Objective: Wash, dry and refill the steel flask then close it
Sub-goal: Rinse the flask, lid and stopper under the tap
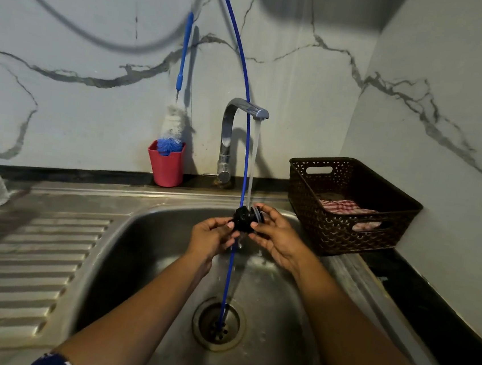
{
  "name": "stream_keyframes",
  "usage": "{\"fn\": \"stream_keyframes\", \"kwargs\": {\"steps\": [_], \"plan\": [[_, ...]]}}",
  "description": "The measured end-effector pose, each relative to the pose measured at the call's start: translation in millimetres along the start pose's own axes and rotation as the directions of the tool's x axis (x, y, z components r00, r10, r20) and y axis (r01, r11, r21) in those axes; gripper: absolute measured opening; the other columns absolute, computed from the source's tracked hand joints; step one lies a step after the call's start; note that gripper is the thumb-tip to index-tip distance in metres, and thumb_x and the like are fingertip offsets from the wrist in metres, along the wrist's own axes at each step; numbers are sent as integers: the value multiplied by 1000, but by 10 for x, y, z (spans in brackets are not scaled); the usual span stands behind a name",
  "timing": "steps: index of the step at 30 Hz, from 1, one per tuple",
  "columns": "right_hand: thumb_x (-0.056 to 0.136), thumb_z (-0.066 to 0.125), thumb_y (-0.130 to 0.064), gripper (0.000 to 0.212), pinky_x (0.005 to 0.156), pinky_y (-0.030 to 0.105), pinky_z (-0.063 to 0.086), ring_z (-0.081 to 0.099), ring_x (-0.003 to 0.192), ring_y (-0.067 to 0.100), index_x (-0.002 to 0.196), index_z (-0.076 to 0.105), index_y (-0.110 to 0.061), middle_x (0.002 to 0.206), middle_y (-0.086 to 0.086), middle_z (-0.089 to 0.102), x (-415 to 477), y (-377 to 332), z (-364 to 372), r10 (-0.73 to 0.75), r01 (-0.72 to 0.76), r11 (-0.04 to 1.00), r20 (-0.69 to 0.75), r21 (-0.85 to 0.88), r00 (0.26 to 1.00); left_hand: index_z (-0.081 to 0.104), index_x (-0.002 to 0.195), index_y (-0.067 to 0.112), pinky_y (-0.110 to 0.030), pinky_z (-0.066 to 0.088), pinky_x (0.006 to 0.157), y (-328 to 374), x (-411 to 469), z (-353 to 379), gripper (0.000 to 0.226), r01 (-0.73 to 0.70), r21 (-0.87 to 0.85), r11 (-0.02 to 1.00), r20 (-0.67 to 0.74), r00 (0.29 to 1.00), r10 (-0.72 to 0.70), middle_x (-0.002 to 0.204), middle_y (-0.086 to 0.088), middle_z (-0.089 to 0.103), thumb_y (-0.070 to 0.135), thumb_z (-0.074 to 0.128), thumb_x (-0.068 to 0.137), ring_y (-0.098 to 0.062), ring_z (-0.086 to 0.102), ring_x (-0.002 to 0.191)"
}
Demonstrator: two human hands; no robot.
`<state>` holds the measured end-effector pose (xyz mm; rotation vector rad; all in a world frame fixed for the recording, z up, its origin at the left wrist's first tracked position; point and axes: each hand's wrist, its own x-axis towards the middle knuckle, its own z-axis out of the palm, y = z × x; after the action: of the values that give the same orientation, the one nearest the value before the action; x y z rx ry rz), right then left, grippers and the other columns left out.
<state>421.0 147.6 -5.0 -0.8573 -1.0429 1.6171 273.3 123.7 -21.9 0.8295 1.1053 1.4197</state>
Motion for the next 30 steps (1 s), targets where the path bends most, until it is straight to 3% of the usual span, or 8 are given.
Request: {"fn": "stream_keyframes", "kwargs": {"steps": [5, 10, 13, 17, 22, 25, 27, 30], "plan": [[86, 64, -11, 48, 58, 26, 56, 63, 95, 24, 130, 50, -25, 131, 13, 53, 10, 32, 43, 47, -51, 996, -66, -70, 997, 65, 81, 10, -15, 52, 56, -7, 4, 3, 14, -93, 89, 992, -42, 994, 97, 68, -2, 68, -3, 63, 86, -15, 61, 67], [85, 61, 3, 41, 71, 29, 58, 62, 99, 28, 120, 51, -14, 133, 19, 49, 40, 50, 31, 31, -24, 998, -123, 65, 992, 65, 87, 13, -19, 54, 66, 2, -8, 22, 10, -119, 81, 990, 8, 993, 118, 86, -5, 69, 3, 62, 89, -15, 64, 82], [84, 55, 10, 40, 68, 26, 58, 58, 108, 31, 112, 54, -19, 135, 18, 47, 21, 30, 12, 12, -1, 994, -95, 114, 995, 65, 93, 13, -22, 55, 67, 1, -27, 44, 8, -52, 27, 998, 53, 997, 51, 91, -6, 68, 8, 59, 92, -17, 63, 85], [84, 47, 18, 53, 79, 25, 54, 52, 120, 28, 116, 56, -23, 133, 13, 50, -4, -2, 38, -57, 57, 996, -8, 72, 998, 61, 102, 13, -24, 55, 68, 11, -28, 48, 11, -18, -22, 1000, 48, 999, 19, 99, -7, 68, 9, 60, 92, -20, 64, 90], [86, 52, 12, 60, 83, 34, 51, 59, 101, 20, 133, 41, -25, 113, 2, 58, 7, 3, 74, -98, 99, 995, -54, 24, 994, 60, 116, 23, -24, 54, 68, 16, -55, 35, 28, -122, 89, 989, 132, 985, 109, 103, 1, 69, 9, 60, 91, -14, 66, 89], [87, 54, 7, 52, 82, 30, 51, 60, 96, 15, 130, 40, -20, 109, 0, 59, 26, 16, 90, -123, 127, 992, -103, 30, 987, 63, 113, 16, -25, 52, 71, 9, -40, 43, 24, -141, 112, 984, 110, 986, 129, 100, -1, 70, 7, 59, 92, -13, 66, 90], [87, 58, 2, 40, 73, 22, 50, 60, 91, 12, 123, 46, -11, 109, 4, 59, 44, 30, 117, -151, 147, 988, -167, -40, 974, 64, 102, 16, -20, 54, 64, 10, -24, 46, 15, -119, 92, 989, 73, 991, 112, 97, -4, 70, 8, 58, 92, -14, 65, 87], [87, 62, -7, 12, 74, 22, 51, 63, 85, 15, 98, 57, -9, 97, 7, 64, 75, 37, 157, -150, 140, 988, -239, -59, 959, 64, 93, 12, -16, 54, 60, 19, -3, 43, 5, -79, 50, 996, 45, 996, 77, 91, -9, 69, 10, 59, 92, -11, 67, 79]]}}
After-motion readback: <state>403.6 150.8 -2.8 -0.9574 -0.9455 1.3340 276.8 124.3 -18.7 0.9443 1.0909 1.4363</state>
